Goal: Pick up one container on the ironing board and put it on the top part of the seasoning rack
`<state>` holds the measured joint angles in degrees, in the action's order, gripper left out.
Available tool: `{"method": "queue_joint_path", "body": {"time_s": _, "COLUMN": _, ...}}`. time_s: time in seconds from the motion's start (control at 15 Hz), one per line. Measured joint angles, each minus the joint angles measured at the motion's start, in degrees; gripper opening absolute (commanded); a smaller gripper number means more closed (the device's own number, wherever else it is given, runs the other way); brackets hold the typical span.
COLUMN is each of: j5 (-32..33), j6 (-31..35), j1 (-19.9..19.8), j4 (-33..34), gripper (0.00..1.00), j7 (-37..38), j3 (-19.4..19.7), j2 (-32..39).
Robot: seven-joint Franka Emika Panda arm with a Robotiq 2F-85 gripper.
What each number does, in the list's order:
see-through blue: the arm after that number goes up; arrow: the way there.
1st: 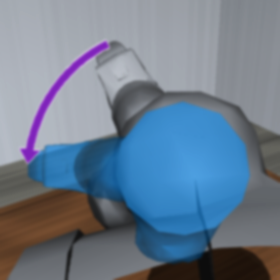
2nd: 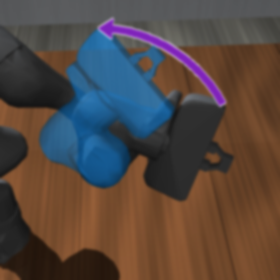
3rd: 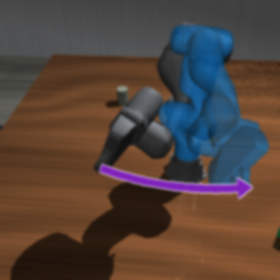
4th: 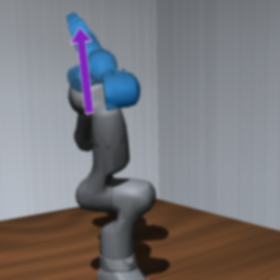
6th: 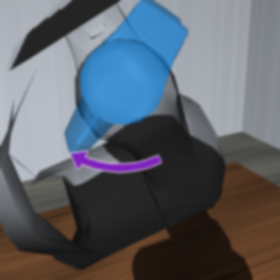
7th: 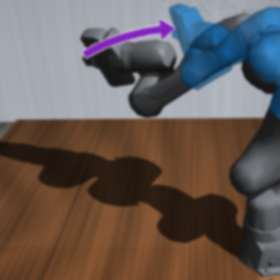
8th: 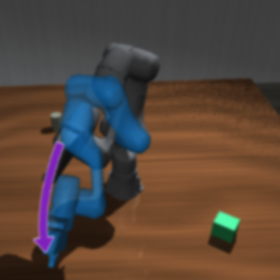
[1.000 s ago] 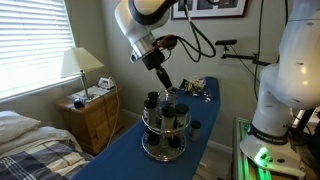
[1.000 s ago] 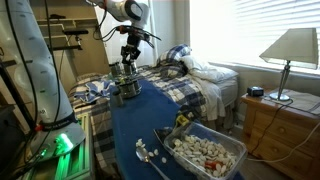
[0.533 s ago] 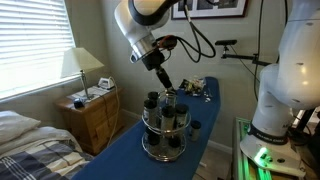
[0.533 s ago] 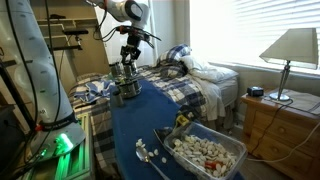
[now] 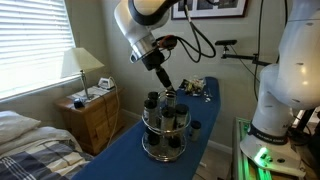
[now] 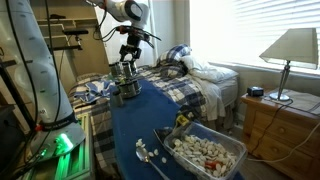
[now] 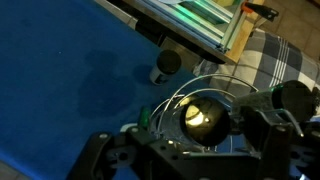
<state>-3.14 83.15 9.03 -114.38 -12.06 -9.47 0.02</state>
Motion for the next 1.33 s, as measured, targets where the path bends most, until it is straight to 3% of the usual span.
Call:
{"method": "queue_joint_path", "body": {"time_s": 0.73, "j5": 7.0, "j6": -0.4, "j1": 0.1, "j4": 0.3, "gripper": 1.0, "j7": 0.0, "j3": -0.2, "j2": -6.3}}
{"method": "queue_joint_path", "body": {"time_s": 1.0, "j5": 11.3, "j6": 5.2, "j1": 0.9, "j4": -1.0, "gripper": 1.0, "j7": -1.4, "j3": -0.7, "j2": -11.4}}
{"method": "queue_joint_path", "body": {"time_s": 1.33, "j5": 11.1, "j6": 13.8, "j1": 1.8, "j4": -2.6, "gripper": 1.0, "j7": -1.1, "j3": -0.9, "j2": -17.2}}
